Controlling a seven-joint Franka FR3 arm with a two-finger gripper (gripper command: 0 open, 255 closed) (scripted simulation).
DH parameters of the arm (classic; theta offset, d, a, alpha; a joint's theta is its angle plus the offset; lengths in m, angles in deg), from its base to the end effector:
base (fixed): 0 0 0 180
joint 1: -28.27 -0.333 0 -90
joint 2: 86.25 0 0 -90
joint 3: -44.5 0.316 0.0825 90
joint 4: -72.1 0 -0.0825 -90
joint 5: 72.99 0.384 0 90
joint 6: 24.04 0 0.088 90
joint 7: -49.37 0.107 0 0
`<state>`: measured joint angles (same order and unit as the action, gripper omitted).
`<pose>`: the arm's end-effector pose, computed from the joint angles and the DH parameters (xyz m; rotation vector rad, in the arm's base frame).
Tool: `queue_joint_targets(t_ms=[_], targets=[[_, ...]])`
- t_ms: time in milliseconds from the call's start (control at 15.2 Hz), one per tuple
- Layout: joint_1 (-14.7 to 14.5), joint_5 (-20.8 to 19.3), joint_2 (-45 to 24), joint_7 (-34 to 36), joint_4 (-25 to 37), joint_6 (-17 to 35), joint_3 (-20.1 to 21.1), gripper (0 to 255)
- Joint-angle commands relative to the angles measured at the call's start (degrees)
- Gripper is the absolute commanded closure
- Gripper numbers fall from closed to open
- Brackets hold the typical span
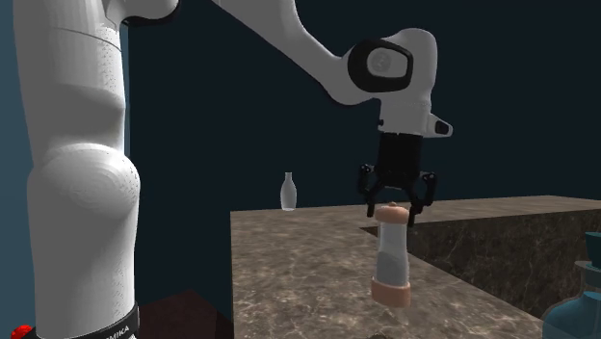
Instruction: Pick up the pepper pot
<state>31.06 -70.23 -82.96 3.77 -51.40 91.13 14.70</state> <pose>0.4357 -0.2774 0.4132 -3.0095 -0.3119 0.0448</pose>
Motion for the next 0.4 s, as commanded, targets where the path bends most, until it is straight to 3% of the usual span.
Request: queue_joint_targets(t_ms=[0,330], targets=[[0.0,-0.5,0.8,0.4,1.1,-1.7,0.1,255],[0.0,-0.9,1.7,0.9,2.7,-4.1,0.2,255]])
